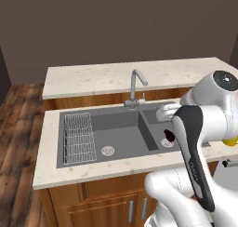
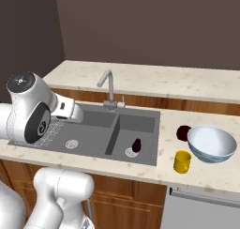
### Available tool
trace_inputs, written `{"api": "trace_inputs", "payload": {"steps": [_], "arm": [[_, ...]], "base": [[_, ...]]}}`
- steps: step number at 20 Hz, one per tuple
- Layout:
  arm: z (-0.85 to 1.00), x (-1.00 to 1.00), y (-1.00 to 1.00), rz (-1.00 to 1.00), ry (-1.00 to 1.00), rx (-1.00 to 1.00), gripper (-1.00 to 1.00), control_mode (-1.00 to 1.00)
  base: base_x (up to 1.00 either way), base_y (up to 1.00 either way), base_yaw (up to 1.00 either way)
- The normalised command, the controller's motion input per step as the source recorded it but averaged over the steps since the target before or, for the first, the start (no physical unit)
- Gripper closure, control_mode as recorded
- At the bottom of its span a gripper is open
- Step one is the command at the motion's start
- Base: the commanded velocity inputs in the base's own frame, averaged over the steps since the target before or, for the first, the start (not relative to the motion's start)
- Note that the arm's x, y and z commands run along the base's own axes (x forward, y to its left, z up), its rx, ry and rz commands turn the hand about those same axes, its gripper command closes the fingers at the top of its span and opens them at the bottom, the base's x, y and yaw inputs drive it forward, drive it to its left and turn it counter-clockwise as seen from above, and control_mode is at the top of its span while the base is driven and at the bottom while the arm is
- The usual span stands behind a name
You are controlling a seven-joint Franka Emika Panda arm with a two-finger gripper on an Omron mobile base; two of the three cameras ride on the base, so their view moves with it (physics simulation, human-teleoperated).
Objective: Clear the mugs and bowl far away from the sink.
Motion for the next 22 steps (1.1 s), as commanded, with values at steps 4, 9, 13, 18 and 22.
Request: {"api": "trace_inputs", "payload": {"steps": [4,9,13,18,22], "arm": [[0.30,-0.44,-0.01,0.00,0.00,0.00,-1.00,-1.00],[0.17,-0.10,-0.21,0.00,0.01,0.00,-1.00,1.00],[0.00,0.00,0.00,0.00,0.00,0.00,-1.00,1.00],[0.00,0.00,0.00,0.00,0.00,0.00,-1.00,1.00],[0.00,0.00,0.00,0.00,0.00,0.00,-1.00,1.00]], "base": [[0.00,0.00,0.00],[-0.08,-0.26,0.00],[-0.21,-0.69,0.00],[-0.25,-0.66,0.00],[-0.23,-0.80,0.00]]}}
